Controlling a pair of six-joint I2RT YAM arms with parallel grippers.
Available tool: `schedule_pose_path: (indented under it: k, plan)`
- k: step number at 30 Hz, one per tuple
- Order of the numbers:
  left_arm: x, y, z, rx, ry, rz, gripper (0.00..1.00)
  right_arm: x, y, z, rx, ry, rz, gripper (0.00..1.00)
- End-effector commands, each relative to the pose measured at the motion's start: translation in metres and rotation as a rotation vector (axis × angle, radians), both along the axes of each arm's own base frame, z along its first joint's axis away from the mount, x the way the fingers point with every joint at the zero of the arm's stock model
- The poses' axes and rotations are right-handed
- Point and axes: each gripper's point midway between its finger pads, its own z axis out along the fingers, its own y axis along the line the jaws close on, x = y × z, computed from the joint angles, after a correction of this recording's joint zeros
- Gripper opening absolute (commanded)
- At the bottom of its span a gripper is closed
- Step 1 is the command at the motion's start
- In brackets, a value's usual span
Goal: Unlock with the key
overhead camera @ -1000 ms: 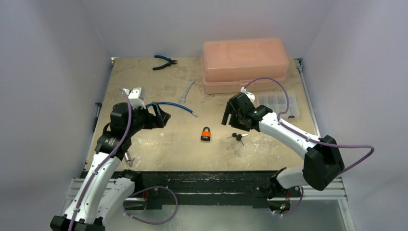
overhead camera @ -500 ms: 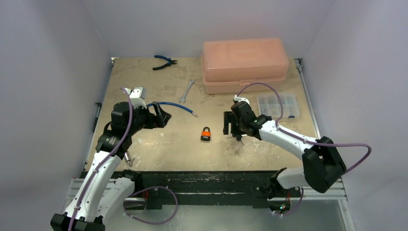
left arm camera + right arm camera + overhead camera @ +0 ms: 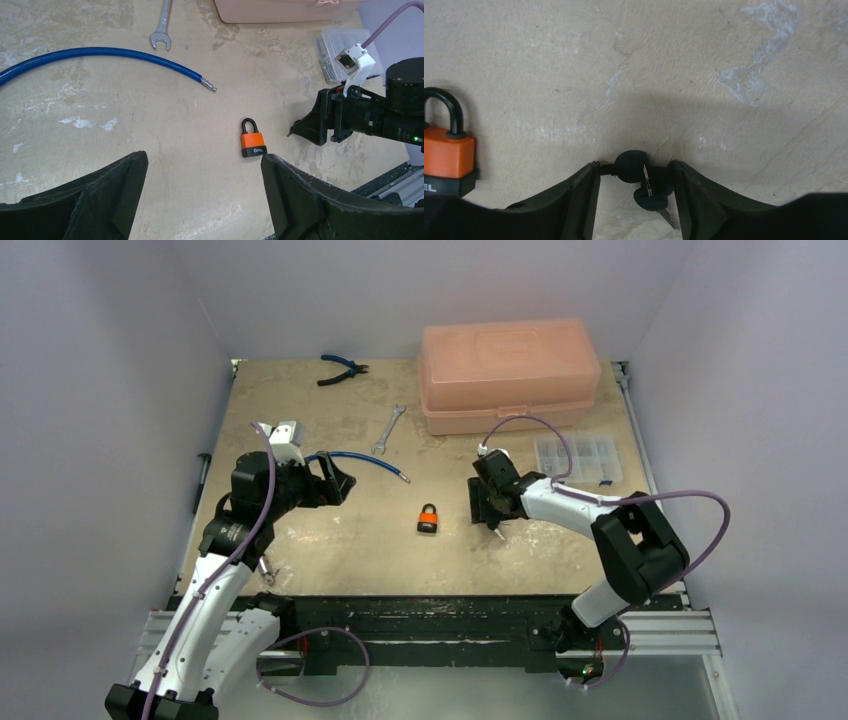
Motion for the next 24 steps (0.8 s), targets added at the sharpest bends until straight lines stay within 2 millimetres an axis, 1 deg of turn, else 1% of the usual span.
schedule_pose_path:
  k: [1,3,6,8,9,11,14,22,24]
  plan:
    - [0.005,0.003,0.010,0.010,-0.050,0.003,0.89,-0.005,0.005,-0.020,-0.005,0.080,0.006,0.54]
    - [0.005,0.003,0.010,0.011,-0.050,0.006,0.89,-0.008,0.004,-0.023,-0.002,0.092,0.002,0.46]
    - [0.005,0.003,0.010,0.011,-0.051,0.008,0.89,-0.008,0.005,-0.020,0.012,0.084,0.004,0.31]
    - [0.005,0.003,0.010,0.012,-0.050,0.008,0.89,-0.008,0.005,-0.018,0.009,0.079,0.003,0.17]
    - [0.005,0.003,0.009,0.012,-0.048,0.008,0.89,-0.008,0.003,-0.018,-0.001,0.077,-0.002,0.12]
    - [0.005,0.003,0.009,0.012,-0.048,0.008,0.89,-0.010,0.005,-0.017,0.010,0.084,0.004,0.01]
    - [0.006,0.003,0.009,0.013,-0.048,0.008,0.89,-0.010,0.011,-0.013,0.048,0.080,0.003,0.00]
    - [0.004,-0.006,0.008,-0.011,-0.042,-0.039,0.89,-0.007,0.034,0.019,0.213,0.031,-0.013,0.00]
    - [0.004,-0.007,0.008,-0.018,-0.043,-0.045,0.89,-0.009,0.040,0.026,0.259,0.029,-0.011,0.00]
